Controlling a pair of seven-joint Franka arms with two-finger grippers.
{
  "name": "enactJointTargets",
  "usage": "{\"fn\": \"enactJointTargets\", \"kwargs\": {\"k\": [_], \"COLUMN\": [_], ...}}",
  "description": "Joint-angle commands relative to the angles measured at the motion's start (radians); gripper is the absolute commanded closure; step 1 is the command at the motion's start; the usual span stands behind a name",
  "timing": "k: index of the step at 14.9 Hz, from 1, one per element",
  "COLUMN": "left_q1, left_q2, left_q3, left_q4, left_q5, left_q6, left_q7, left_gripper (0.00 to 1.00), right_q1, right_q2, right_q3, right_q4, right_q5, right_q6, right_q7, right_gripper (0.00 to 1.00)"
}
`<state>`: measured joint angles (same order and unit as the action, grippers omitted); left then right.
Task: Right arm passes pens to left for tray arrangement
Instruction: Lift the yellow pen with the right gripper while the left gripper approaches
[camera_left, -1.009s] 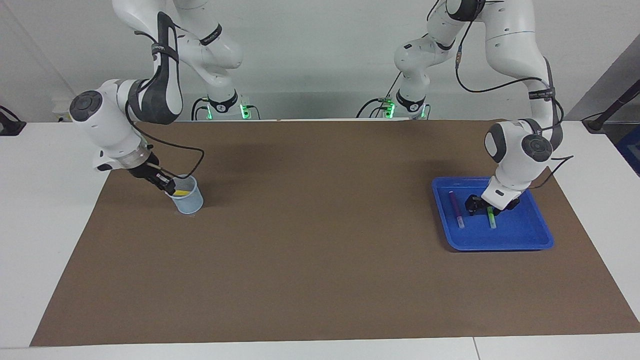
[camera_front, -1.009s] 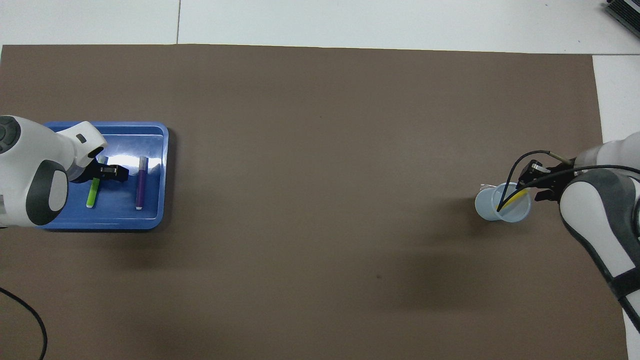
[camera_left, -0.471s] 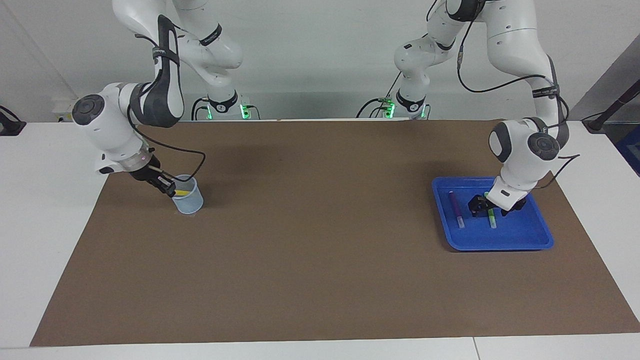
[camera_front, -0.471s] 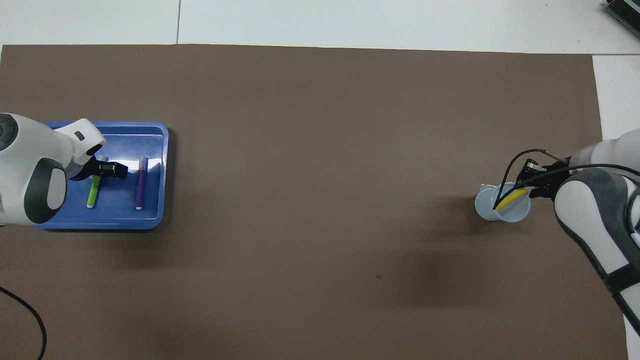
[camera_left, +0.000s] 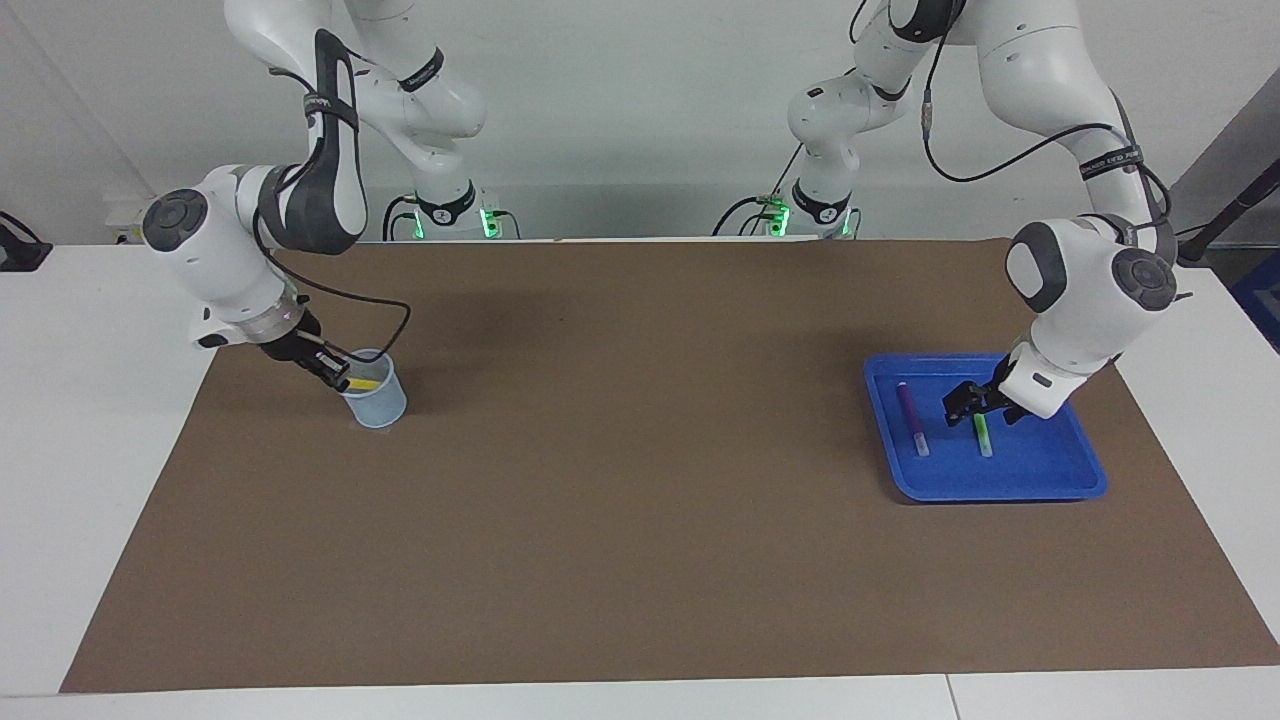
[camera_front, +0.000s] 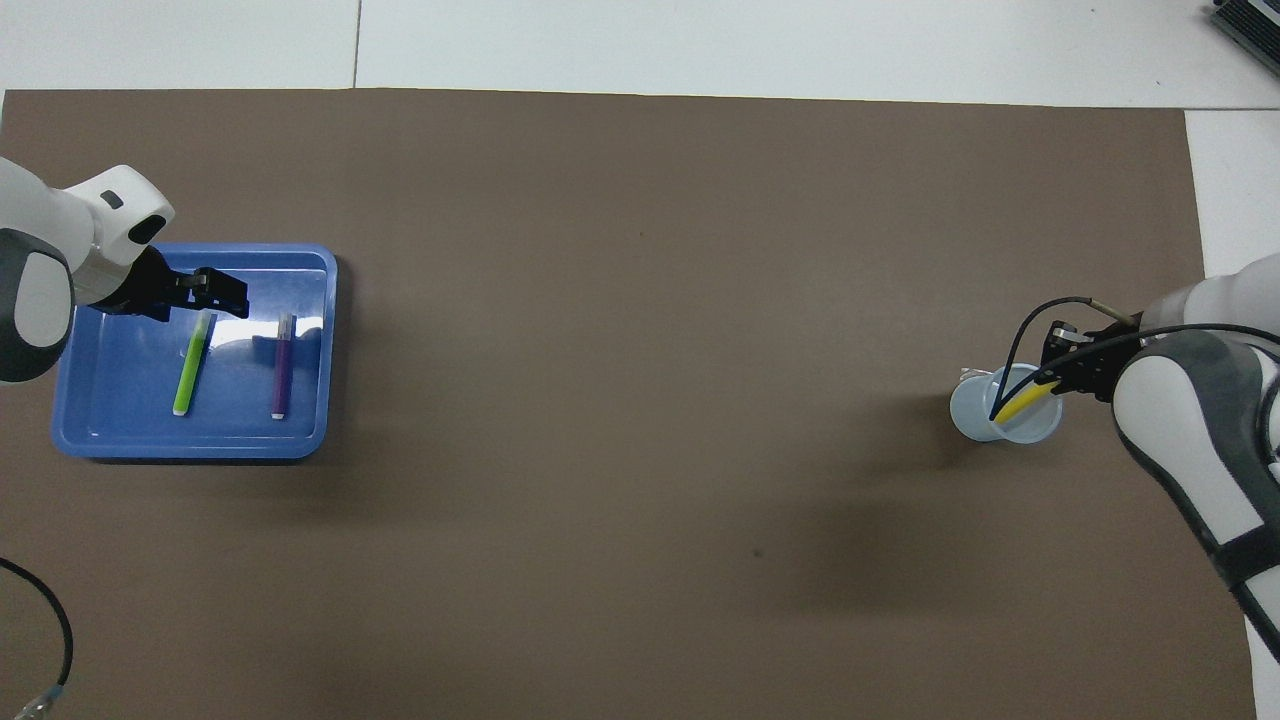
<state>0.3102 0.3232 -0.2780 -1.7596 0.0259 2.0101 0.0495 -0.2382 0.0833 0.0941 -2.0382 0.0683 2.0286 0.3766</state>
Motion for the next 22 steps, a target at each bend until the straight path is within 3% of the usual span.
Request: {"fn": "enactJointTargets", "kwargs": {"k": [1, 6, 11, 13, 16, 22], "left_q1": [-0.029, -0.106, -0.123, -0.123, -0.123, -0.126], "left_q2": [-0.045, -0.116, -0.177, -0.202, -0.245, -0.262], "left_q3": [0.005, -0.006, -0.033, -0.043, -0.041, -0.052], "left_q4": [0.018, 0.020, 0.043, 0.048, 0.045, 0.038], "left_q5": [-0.066, -0.176, -0.326, -0.372, -0.477, -0.671], "left_q6": [-0.074, -0.114, -0.177, -0.186, -0.185, -0.137], "left_q7": [-0.092, -0.368, -0.658, -0.753, -0.885, -1.201], "left_gripper": [0.00, 0.00, 0.00, 0.00, 0.00, 0.00], "right_q1": [-0.001, 0.074, 0.172, 0.195, 0.197, 0.332], "right_q2": [-0.010, -0.103, -0.103, -0.103, -0.103, -0.103], "right_q3": [0.012, 0.022, 0.035, 0.047, 0.049, 0.050], "right_q4": [0.100, 0.157, 0.302, 0.328, 0.332, 0.282], "right_q5": [0.021, 0.047, 0.050, 0.114, 0.269, 0.471], "right_q6": [-0.169, -0.280, -0.381, -0.378, -0.351, -0.075], "right_q7": [-0.001, -0.001, 0.010, 0.037, 0.201, 0.638], "right_gripper": [1.00, 1.00, 1.00, 1.00, 1.00, 1.00]}}
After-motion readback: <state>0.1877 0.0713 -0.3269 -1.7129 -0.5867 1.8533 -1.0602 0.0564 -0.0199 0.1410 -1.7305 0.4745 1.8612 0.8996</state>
